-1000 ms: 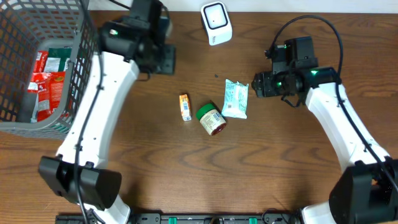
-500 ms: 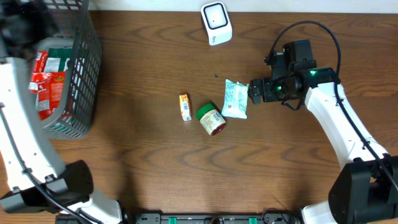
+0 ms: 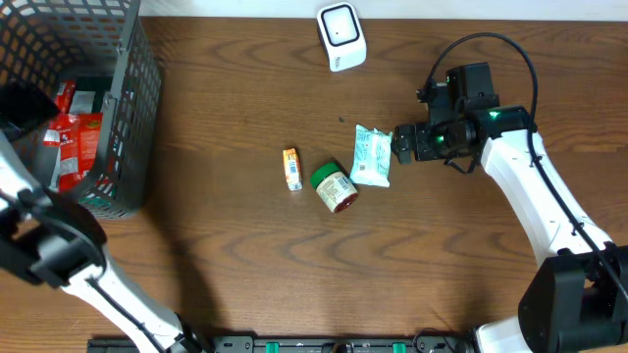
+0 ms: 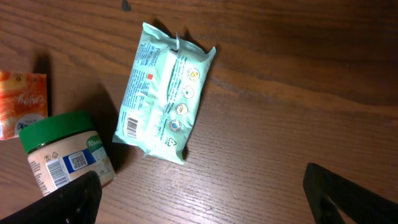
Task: Scan the item barcode
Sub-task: 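Reach the left gripper into the basket and grasp the red snack bag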
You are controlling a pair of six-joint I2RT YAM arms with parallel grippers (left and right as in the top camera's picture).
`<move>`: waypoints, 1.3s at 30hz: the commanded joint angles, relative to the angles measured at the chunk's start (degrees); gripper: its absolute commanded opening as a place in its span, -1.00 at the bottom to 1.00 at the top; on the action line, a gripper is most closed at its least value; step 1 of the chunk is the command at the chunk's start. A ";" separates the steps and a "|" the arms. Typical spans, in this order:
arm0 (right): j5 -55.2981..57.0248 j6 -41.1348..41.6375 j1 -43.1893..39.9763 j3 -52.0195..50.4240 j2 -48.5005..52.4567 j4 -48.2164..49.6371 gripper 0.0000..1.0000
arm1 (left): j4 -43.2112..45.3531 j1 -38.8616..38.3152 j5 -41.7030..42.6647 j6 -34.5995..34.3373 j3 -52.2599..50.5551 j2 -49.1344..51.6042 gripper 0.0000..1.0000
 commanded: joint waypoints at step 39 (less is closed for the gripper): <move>-0.31 -0.04 0.02 -2.10 0.28 0.81 0.98 | 2.64 0.68 12.61 11.98 -2.32 12.66 -0.85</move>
